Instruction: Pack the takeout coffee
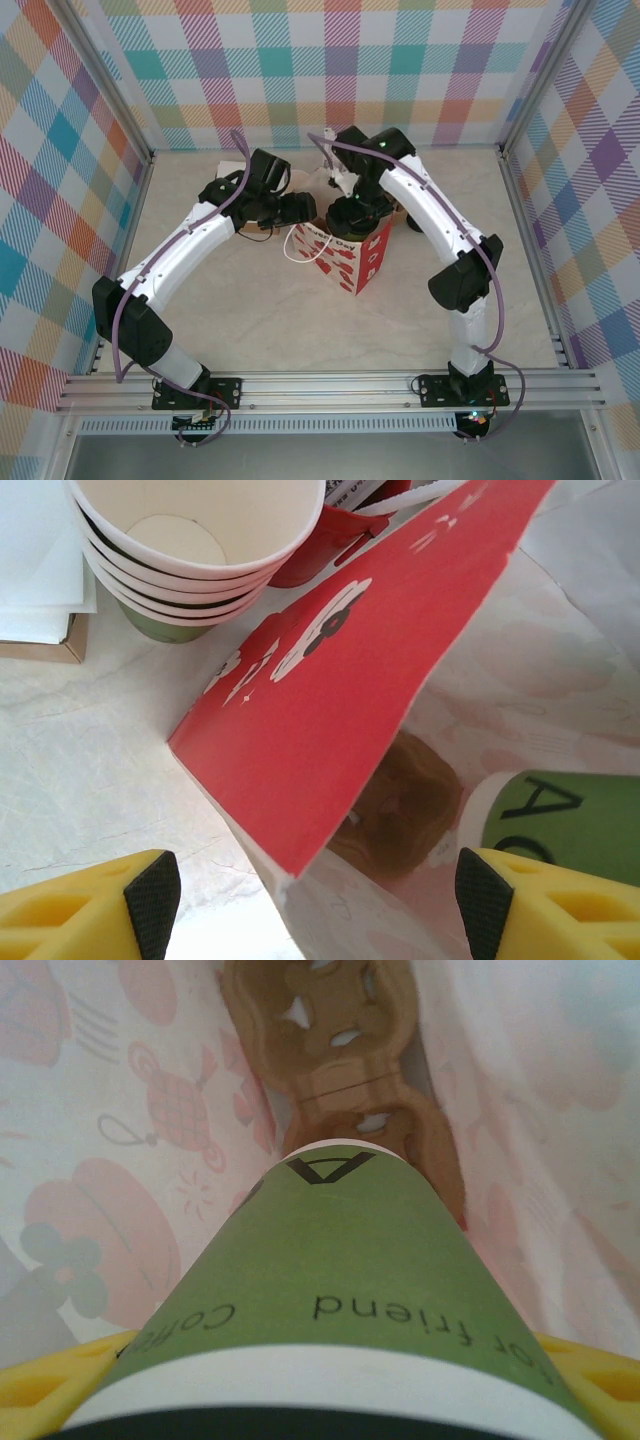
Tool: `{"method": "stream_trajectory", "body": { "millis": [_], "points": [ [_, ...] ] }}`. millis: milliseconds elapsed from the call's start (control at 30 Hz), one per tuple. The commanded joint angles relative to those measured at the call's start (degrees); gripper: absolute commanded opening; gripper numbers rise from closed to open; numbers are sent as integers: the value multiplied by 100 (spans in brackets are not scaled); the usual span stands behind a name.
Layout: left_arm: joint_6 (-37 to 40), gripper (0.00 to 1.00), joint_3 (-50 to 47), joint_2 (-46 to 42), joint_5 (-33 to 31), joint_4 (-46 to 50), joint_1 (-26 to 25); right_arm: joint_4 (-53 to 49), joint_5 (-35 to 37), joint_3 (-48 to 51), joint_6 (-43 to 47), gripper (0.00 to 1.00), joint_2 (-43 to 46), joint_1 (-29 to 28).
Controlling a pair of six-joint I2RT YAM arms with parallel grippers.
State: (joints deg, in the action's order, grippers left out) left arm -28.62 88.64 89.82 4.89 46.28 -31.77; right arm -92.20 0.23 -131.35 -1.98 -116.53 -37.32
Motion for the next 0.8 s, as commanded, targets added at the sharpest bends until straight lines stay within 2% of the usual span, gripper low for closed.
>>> {"method": "stream_trajectory", "body": {
  "millis": [0,433,767],
  "points": [
    [153,75,57,-143,34,-62,-64,-366,65,240,176,74,272,-128],
    [120,75,179,-146,65,-14,-66,-230,-656,1122,-204,73,1012,-311],
    [121,73,215,-181,39,48,-66,-66,278,880,191,74,616,-320]
  ]
}}
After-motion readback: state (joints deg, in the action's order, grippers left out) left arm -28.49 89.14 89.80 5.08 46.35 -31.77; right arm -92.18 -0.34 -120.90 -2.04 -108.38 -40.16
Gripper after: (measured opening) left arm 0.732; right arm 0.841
